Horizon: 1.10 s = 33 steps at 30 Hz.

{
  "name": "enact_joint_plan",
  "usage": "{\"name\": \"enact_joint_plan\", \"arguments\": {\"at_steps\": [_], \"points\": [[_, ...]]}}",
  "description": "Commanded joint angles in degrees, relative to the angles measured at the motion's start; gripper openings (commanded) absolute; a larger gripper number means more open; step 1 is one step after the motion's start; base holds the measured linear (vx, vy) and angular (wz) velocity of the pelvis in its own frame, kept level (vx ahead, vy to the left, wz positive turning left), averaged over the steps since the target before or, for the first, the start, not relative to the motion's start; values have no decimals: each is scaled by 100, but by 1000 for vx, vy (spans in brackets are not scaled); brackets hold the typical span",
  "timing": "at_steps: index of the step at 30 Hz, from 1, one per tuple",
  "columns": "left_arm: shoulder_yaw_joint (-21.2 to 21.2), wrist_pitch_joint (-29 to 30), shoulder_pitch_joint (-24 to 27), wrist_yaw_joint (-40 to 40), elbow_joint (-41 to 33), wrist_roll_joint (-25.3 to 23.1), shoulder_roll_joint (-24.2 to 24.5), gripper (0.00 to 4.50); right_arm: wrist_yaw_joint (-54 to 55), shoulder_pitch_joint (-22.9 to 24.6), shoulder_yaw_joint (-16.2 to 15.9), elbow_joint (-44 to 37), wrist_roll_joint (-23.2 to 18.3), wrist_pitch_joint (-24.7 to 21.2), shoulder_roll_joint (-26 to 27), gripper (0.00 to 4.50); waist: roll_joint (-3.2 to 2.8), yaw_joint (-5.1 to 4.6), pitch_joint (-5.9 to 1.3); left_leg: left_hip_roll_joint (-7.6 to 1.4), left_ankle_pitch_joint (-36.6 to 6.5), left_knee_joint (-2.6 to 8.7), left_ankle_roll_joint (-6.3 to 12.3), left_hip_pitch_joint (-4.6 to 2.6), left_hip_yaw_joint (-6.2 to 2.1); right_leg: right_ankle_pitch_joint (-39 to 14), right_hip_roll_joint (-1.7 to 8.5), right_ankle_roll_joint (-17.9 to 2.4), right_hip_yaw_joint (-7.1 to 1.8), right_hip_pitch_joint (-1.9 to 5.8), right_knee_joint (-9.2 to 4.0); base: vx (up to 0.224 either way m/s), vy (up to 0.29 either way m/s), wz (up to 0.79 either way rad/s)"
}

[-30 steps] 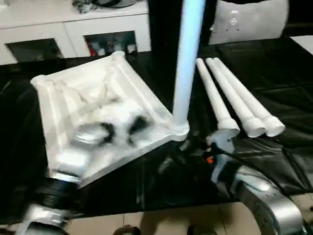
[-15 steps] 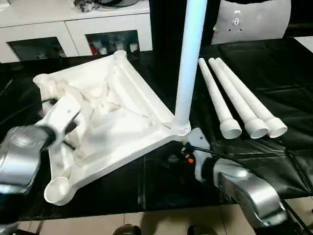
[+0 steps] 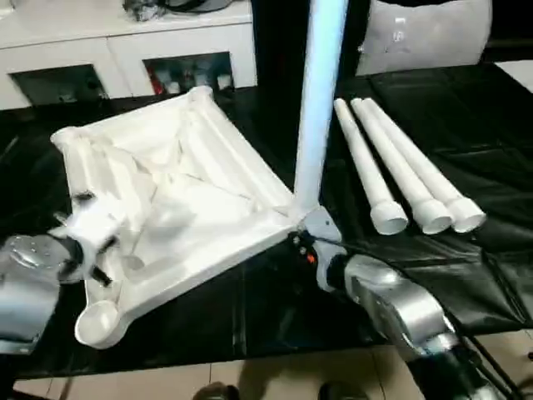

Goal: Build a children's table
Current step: Rotate table base

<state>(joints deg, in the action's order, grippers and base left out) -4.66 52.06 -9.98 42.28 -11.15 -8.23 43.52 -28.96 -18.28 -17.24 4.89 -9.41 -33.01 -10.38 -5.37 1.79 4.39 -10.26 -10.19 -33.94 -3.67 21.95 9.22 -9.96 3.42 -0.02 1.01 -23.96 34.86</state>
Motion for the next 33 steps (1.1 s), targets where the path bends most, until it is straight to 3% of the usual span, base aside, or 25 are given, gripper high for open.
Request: {"name": "enact_joint_plan", "arguments": {"at_steps": [1,5,10,15,18,19,20,21,22,25,26,28,29,30,33], "points": [[-232,191,152,546,-271,381,135,3,127,-251,109,399,140,305,80,450,-54,15,-326,-131,-1819,429,-96,-96,-87,-1887,328,-1083,-147,217,-463,0,0,0],[-565,275,318,1152,-634,745,350,3,247,-509,254,946,143,587,245,450,-43,-20,-326,-125,-1768,440,-65,-64,-100,-1875,336,-1144,-140,243,-436,0,0,0],[-657,277,266,1654,-876,1400,94,3,352,-844,364,1591,169,933,435,450,-31,-29,-343,-114,-1596,412,-23,-81,-63,-1634,313,-1255,-139,246,-415,0,0,0],[-756,273,-54,1621,-890,1647,-367,3,400,-1040,402,1974,232,1181,628,450,-13,-42,-318,-118,-1723,419,-19,-107,-43,-1888,307,-1209,-146,235,-445,0,0,0],[-818,186,-226,1500,-740,1601,-586,3,391,-1072,383,2055,263,1250,675,450,-4,-26,-319,-115,-1745,425,-18,-107,-44,-2039,302,-1131,-148,245,-462,0,0,0],[-860,83,-317,1397,-599,1526,-706,3,380,-1082,371,2074,280,1277,678,450,12,-36,-318,-115,-1704,434,-20,-77,-53,-2025,309,-1106,-146,269,-454,0,0,0],[-890,-36,-404,1285,-431,1446,-832,3,381,-1086,364,2081,292,1293,682,450,1,-34,-318,-108,-1699,429,-20,-83,-50,-2049,301,-1082,-144,259,-460,0,0,0],[-929,-275,-552,1082,-99,1302,-1013,3,406,-1099,368,2091,339,1339,681,450,-3,-37,-296,-98,-1866,416,-15,-132,-27,-2278,282,-1027,-148,203,-513,0,0,0],[-948,-616,-785,755,430,1112,-1303,3,448,-1116,393,2051,393,1379,659,450,6,-35,-299,-88,-1897,424,-50,-121,-34,-2392,285,-967,-147,232,-520,0,0,0],[-954,-811,-929,541,757,995,-1452,3,509,-1136,444,1993,425,1388,635,450,21,-19,-302,-96,-1963,438,-64,-121,-55,-2623,307,-858,-145,240,-528,0,0,0],[-951,-919,-1026,388,947,917,-1549,3,593,-1150,477,1906,461,1357,593,450,-25,-26,-291,-96,-2026,442,-72,-131,-54,-2732,297,-796,-142,213,-563,0,0,0],[-908,-1140,-1227,43,1311,776,-1746,3,812,-1218,658,1766,517,1271,561,450,5,-13,-312,-94,-2037,429,-85,-168,-53,-2738,290,-764,-149,195,-562,0,0,0],[-901,-1186,-1257,-8,1369,753,-1775,3,870,-1238,710,1733,515,1216,561,450,12,-12,-303,-97,-2018,439,-66,-142,-55,-2741,294,-745,-149,206,-567,0,0,0],[-872,-1261,-1314,-127,1477,715,-1842,3,1007,-1282,812,1663,523,1095,553,450,-23,-19,-310,-96,-1988,445,-75,-125,-64,-2711,293,-730,-142,217,-566,0,0,0],[-773,-1589,-1409,-337,1693,688,-1994,3,1348,-1418,961,1493,713,820,480,450,-20,-24,-331,-102,-1940,446,-86,-116,-70,-2588,294,-754,-143,220,-550,0,0,0]]}}
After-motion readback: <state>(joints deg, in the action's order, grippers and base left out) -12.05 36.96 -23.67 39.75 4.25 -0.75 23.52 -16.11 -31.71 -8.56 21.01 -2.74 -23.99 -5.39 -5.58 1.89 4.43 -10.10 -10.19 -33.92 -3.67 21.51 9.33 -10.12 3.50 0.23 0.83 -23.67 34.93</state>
